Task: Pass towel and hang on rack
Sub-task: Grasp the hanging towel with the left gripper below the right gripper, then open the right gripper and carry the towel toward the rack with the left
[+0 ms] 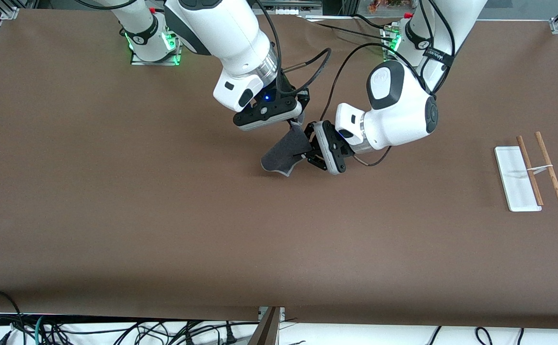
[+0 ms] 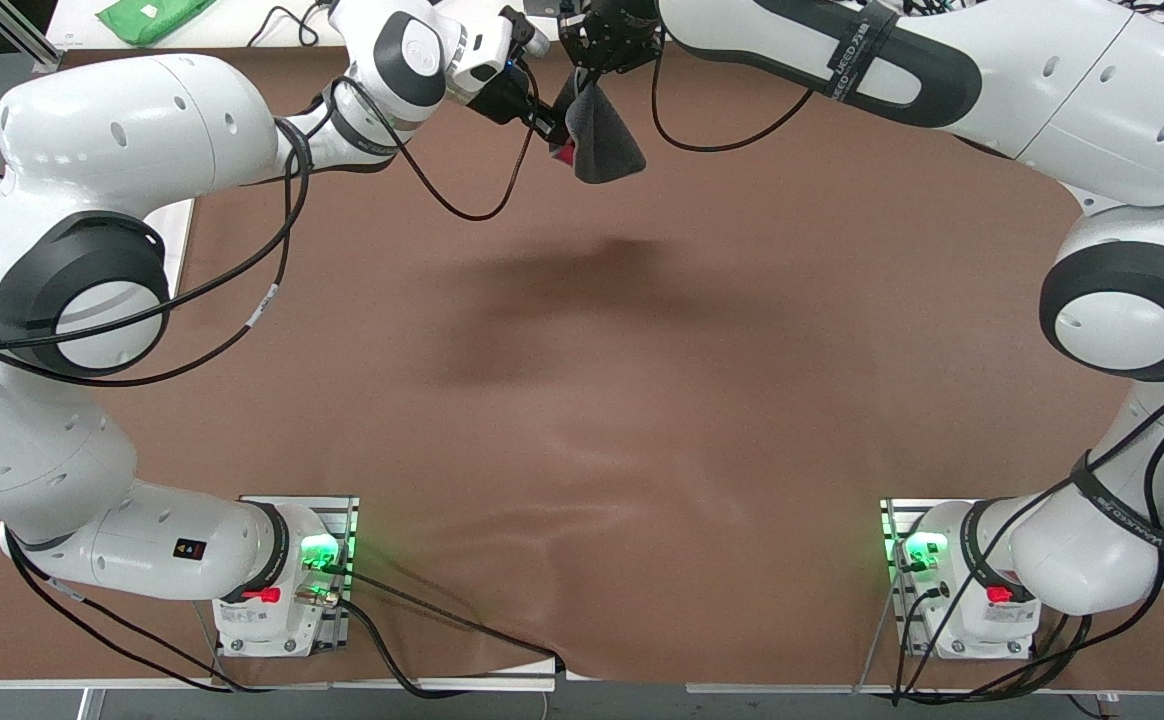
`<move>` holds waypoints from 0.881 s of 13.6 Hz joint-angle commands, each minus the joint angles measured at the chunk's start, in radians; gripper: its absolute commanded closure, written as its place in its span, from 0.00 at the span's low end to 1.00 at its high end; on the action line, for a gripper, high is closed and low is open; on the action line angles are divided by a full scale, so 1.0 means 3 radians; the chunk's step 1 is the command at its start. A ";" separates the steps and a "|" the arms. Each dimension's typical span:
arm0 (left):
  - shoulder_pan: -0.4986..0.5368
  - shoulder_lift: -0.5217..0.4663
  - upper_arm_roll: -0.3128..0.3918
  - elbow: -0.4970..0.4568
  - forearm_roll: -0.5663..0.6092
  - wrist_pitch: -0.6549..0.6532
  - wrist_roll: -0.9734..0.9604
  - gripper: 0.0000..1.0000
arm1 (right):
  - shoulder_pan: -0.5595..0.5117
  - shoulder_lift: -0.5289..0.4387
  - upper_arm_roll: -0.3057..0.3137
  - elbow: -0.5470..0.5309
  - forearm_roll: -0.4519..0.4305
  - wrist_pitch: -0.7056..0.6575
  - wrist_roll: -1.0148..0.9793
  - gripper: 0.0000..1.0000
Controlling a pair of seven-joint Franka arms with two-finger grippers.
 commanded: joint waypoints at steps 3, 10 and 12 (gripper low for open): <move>0.0063 -0.0007 -0.0002 -0.0010 -0.0088 -0.0016 0.0119 1.00 | -0.0028 0.0015 0.0007 0.0072 0.0001 -0.0020 0.0019 0.67; 0.0389 -0.0012 0.0049 0.0040 0.0283 -0.0490 0.0094 1.00 | -0.0165 0.0004 -0.0029 0.0072 -0.0014 -0.0137 -0.0103 0.00; 0.0533 -0.0012 0.0049 0.0051 0.0718 -0.0679 0.0083 1.00 | -0.0329 -0.0046 -0.0034 0.0072 -0.0024 -0.0403 -0.0490 0.00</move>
